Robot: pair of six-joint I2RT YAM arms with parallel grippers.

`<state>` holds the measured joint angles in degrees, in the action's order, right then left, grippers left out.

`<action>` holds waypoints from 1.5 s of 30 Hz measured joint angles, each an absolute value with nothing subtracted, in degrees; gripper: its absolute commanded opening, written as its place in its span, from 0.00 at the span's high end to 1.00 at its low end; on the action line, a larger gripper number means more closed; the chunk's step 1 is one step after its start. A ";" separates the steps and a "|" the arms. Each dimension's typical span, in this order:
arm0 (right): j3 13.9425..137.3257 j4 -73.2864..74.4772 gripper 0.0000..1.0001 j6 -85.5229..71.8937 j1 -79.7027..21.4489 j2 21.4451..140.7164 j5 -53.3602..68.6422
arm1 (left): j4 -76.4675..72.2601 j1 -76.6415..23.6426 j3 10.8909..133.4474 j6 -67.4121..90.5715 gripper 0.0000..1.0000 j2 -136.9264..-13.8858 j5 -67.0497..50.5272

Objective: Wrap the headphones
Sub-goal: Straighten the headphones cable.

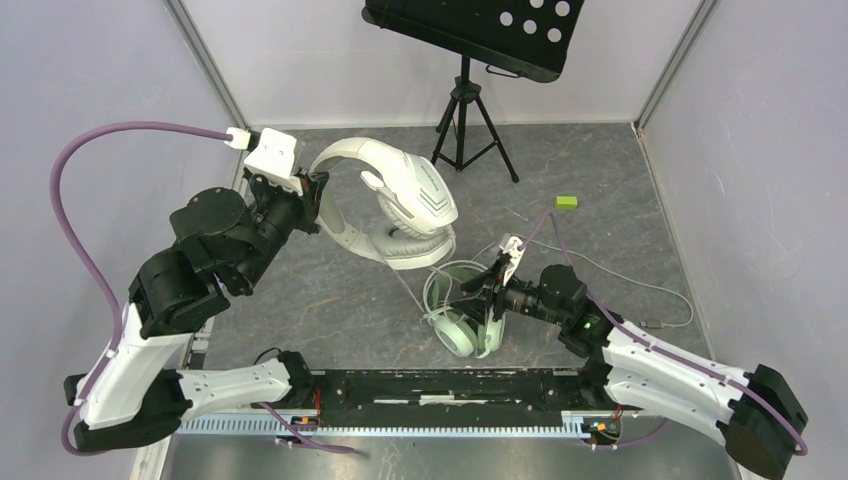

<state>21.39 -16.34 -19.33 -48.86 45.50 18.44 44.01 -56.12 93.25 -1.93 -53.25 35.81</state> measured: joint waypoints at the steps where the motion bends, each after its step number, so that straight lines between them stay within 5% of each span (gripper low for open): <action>1: 20.69 -17.54 0.43 -20.49 -48.86 46.09 18.48 | 44.01 -56.12 93.25 -1.93 0.98 -53.36 35.90; 13: 17.08 -34.26 0.41 -31.57 -51.27 56.14 17.52 | 43.38 -56.12 93.25 -1.96 0.98 -54.41 36.80; 18: 15.70 -41.25 0.47 -34.63 -51.55 59.83 17.52 | 42.46 -56.12 93.25 -2.63 0.98 -54.92 38.96; 25: 14.92 -57.23 1.00 -41.95 -51.55 66.22 19.05 | 37.71 -56.12 91.59 -6.22 0.98 -55.11 44.05; 36: 11.00 -80.79 1.00 -59.72 -40.77 59.27 14.61 | 34.87 -50.61 86.78 -11.03 0.98 -57.14 52.51; 45: 14.00 -79.31 1.00 -44.45 -38.61 32.75 -14.81 | 40.21 -40.21 86.28 -7.40 0.98 -56.69 48.51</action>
